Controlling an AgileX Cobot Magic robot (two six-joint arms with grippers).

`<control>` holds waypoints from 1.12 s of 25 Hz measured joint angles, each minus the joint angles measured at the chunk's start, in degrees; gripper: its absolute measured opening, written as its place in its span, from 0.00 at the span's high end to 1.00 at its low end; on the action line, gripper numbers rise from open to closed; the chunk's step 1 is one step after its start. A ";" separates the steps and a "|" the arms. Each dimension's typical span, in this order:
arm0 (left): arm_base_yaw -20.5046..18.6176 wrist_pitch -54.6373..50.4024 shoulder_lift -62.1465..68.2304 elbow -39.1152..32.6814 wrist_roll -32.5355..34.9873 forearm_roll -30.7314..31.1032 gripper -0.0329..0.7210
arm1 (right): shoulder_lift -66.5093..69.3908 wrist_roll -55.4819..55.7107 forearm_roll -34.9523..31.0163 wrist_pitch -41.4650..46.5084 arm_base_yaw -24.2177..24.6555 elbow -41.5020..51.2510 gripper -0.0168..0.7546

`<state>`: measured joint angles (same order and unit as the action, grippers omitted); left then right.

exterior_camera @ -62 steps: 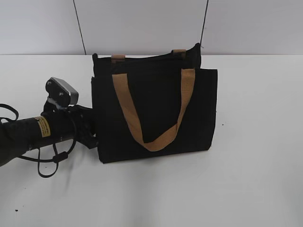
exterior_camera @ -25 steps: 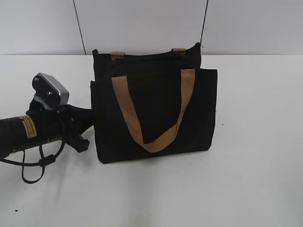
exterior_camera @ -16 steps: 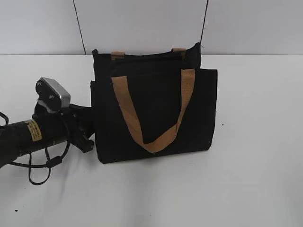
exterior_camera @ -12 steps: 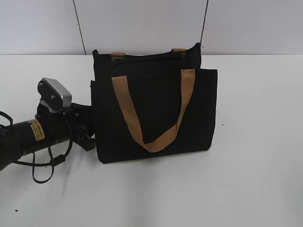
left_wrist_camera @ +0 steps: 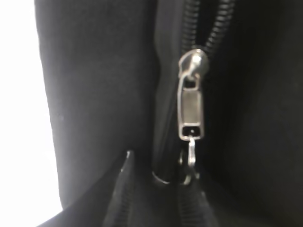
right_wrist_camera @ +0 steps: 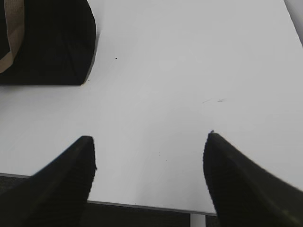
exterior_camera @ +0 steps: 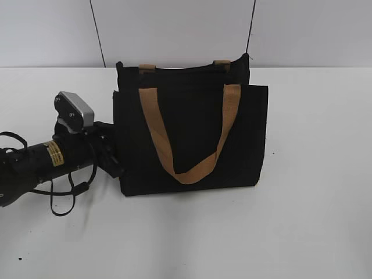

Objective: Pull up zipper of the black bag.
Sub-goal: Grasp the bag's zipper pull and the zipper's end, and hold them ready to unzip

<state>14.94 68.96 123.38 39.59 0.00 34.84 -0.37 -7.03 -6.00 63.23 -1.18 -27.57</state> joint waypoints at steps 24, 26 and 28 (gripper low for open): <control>-2.67 -6.80 -8.00 -1.92 3.74 1.89 0.91 | 0.00 0.00 -0.05 0.00 0.00 0.00 0.27; -2.67 -8.63 -9.84 -1.92 3.74 2.22 0.91 | 0.00 0.00 -0.05 0.00 0.00 0.00 0.27; -2.86 -9.31 -11.01 -1.92 3.74 2.30 0.91 | 0.00 0.00 -0.05 0.00 0.00 0.00 0.27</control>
<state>12.08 59.64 112.37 37.67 3.74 37.14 -0.37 -7.03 -6.05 63.23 -1.18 -27.57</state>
